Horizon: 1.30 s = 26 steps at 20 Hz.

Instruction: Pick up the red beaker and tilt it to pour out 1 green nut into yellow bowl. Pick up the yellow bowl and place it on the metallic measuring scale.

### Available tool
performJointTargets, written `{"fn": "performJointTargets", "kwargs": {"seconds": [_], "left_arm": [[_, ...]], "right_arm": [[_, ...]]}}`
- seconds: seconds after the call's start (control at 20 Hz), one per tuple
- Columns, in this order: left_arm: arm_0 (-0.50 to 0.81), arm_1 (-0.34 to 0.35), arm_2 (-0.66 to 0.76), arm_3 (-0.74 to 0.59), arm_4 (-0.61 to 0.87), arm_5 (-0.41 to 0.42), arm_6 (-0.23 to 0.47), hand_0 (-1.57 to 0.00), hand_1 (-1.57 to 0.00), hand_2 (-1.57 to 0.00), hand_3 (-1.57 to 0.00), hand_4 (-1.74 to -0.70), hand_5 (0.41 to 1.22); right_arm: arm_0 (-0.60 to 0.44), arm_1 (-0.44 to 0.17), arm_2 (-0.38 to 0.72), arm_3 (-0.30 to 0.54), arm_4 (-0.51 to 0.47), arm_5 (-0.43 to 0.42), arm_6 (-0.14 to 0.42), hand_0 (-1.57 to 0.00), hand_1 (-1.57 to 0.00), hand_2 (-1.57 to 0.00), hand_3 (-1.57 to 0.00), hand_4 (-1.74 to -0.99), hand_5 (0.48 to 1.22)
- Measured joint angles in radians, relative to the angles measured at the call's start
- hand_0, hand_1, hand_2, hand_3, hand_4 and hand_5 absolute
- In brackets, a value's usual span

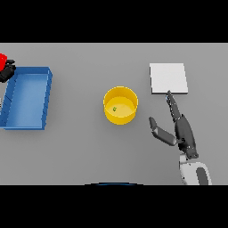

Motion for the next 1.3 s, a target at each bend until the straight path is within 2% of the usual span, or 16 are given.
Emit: {"fn": "performJointTargets", "kwargs": {"seconds": [0.1,0.15,0.2,0.25,0.3,0.35,0.45,0.55,0.75,0.9,0.95,1.0,1.05,1.1,1.2,1.3], "left_arm": [[0.037,-0.007,0.002,-0.044,0.005,0.020,0.035,-1.57,-1.57,-1.57,-1.57,-1.74,0.925],[0.046,-0.009,0.004,-0.046,0.011,0.015,0.045,-1.57,-1.57,-1.57,-1.57,-1.66,0.868],[0.048,-0.006,0.007,-0.070,0.015,0.012,0.080,-1.57,-1.57,-1.53,-1.53,-1.52,0.818],[0.062,-0.002,0.001,-0.098,0.020,-0.006,0.090,-1.47,-1.34,-1.28,-1.32,-1.37,0.774],[0.082,0.004,-0.010,-0.128,0.037,-0.050,0.065,-1.17,-1.07,-1.02,-1.05,-1.23,0.737],[0.093,0.012,-0.010,-0.160,0.065,-0.091,0.064,-0.94,-0.86,-0.82,-0.84,-1.13,0.705],[0.112,0.013,0.009,-0.183,0.140,-0.169,0.054,-0.60,-0.55,-0.52,-0.54,-0.98,0.664],[0.115,0.045,-0.012,-0.180,0.125,-0.219,0.071,-0.38,-0.35,-0.33,-0.34,-0.88,0.644],[0.101,0.058,-0.054,-0.154,0.067,-0.231,0.101,-0.16,-0.14,-0.14,-0.14,-0.80,0.627],[0.104,0.051,-0.061,-0.154,0.047,-0.202,0.045,-0.08,-0.07,-0.07,-0.07,-0.78,0.631],[0.111,0.044,-0.062,-0.162,0.047,-0.192,0.031,-0.06,-0.06,-0.06,-0.06,-0.78,0.633],[0.110,0.039,-0.058,-0.176,0.051,-0.181,0.027,-0.05,-0.05,-0.04,-0.05,-0.78,0.635],[0.115,0.036,-0.054,-0.193,0.058,-0.173,0.015,-0.04,-0.04,-0.03,-0.04,-0.78,0.644],[0.113,0.032,-0.041,-0.189,0.071,-0.169,-0.002,-0.03,-0.03,-0.03,-0.03,-0.79,0.652],[0.120,0.022,-0.033,-0.204,0.086,-0.162,-0.010,-0.02,-0.02,-0.02,-0.02,-0.80,0.661],[0.131,0.018,-0.035,-0.216,0.093,-0.167,-0.020,-0.01,-0.01,-0.01,-0.01,-0.80,0.673]], "right_arm": [[-0.002,-0.004,-0.008,-0.002,-0.008,0.000,0.005,0.00,0.00,0.00,0.00,-1.157,0.671],[-0.001,-0.004,-0.007,-0.007,-0.008,0.000,0.012,0.00,0.00,0.00,0.00,-1.155,0.669],[-0.009,-0.005,-0.012,-0.002,-0.014,0.003,0.027,0.00,0.00,0.00,0.00,-1.155,0.670],[-0.010,-0.001,-0.010,0.008,-0.014,0.003,0.029,0.00,0.00,0.00,0.00,-1.153,0.670],[0.000,0.007,-0.001,0.001,-0.008,0.001,0.011,0.00,0.00,0.00,0.00,-1.151,0.670],[-0.013,-0.002,-0.014,0.007,-0.012,-0.002,0.027,0.00,0.00,0.00,0.00,-1.149,0.670],[-0.015,-0.004,-0.014,0.003,-0.014,-0.001,0.025,0.00,0.00,0.00,0.00,-1.153,0.670],[-0.008,-0.001,-0.015,0.010,-0.021,0.003,0.018,0.00,0.00,0.00,0.00,-1.155,0.669],[-0.011,-0.002,-0.005,0.010,0.013,-0.016,0.016,0.00,0.00,0.00,0.00,-1.158,0.665],[-0.003,-0.002,0.001,0.003,0.026,-0.021,0.013,0.00,0.00,0.00,0.00,-1.144,0.644],[-0.008,-0.001,0.002,0.002,0.033,-0.026,0.041,0.00,0.00,0.00,0.00,-1.131,0.631],[-0.019,-0.003,0.019,0.001,0.085,-0.046,0.086,0.00,0.00,0.00,0.00,-1.115,0.638],[-0.038,-0.021,0.022,0.003,0.097,-0.036,0.093,0.00,0.00,0.00,0.00,-1.087,0.649],[-0.044,-0.045,0.036,-0.006,0.102,-0.006,0.060,0.00,0.00,0.00,0.00,-1.080,0.662],[-0.105,-0.104,0.058,0.023,0.140,0.048,0.069,0.00,0.00,0.00,0.00,-1.103,0.662],[-0.168,-0.180,0.091,0.045,0.232,0.080,0.108,0.00,0.00,0.00,0.00,-1.128,0.637]]}}
